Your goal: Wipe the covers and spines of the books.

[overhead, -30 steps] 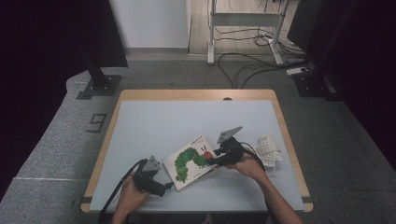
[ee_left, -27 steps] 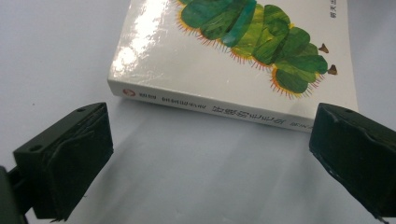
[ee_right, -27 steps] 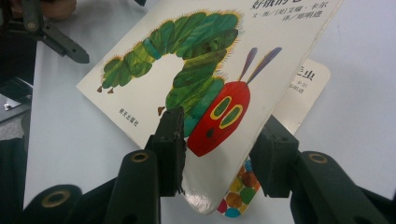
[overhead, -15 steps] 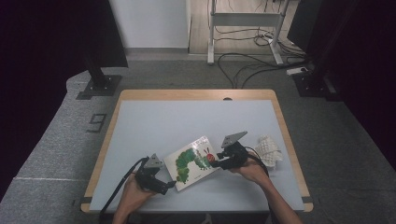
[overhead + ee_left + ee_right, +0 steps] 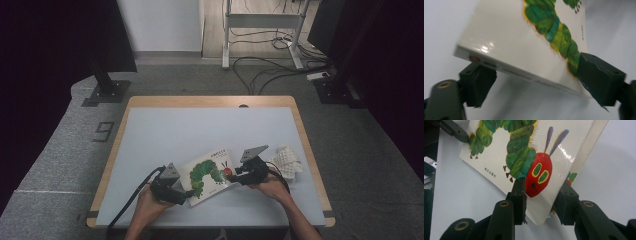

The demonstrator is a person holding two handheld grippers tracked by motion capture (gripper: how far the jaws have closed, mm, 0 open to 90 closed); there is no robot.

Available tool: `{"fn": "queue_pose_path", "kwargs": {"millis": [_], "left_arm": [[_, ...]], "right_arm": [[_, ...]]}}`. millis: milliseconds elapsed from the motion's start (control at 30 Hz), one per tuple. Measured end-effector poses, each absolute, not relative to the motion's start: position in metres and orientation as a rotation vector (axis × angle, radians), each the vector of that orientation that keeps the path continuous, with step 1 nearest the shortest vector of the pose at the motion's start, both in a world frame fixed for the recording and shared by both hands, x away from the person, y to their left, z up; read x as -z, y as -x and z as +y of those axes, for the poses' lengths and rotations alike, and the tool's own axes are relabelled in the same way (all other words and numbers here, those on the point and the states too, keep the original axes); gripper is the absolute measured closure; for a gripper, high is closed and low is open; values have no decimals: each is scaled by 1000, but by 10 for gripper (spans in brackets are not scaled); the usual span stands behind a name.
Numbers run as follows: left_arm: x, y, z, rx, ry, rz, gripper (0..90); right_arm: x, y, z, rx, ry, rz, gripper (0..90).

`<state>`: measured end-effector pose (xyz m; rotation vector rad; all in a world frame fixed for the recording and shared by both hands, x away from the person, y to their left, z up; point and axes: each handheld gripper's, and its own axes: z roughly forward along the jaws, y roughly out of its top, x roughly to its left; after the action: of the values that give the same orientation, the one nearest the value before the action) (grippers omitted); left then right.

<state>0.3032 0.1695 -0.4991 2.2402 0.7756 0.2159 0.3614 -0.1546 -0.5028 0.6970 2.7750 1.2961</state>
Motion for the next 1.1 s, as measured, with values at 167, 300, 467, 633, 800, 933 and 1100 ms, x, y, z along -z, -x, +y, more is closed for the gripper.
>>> {"fn": "queue_pose_path", "kwargs": {"millis": [167,300,467,633,800,933,1100], "left_arm": [[494,-303,170,-205,-2233,775,240],[492,-302,171,-202,-2233,768,262],[489,-301,172,-203,-2226,751,321],[488,-301,173,-187,-2225,748,343],[484,-302,177,-154,-2195,731,415],[481,-305,179,-124,-2175,727,482],[474,-308,181,-115,-2163,717,539]], "right_arm": [[505,-362,-156,-1301,-717,2775,612],[504,-362,-157,-1299,-719,2774,579],[498,-366,-155,-1235,-735,2722,438],[504,-374,-146,-1236,-785,2724,321],[505,-383,-139,-1328,-824,2744,336],[504,-384,-136,-1372,-819,2761,365],[499,-381,-139,-1372,-825,2730,418]]}}
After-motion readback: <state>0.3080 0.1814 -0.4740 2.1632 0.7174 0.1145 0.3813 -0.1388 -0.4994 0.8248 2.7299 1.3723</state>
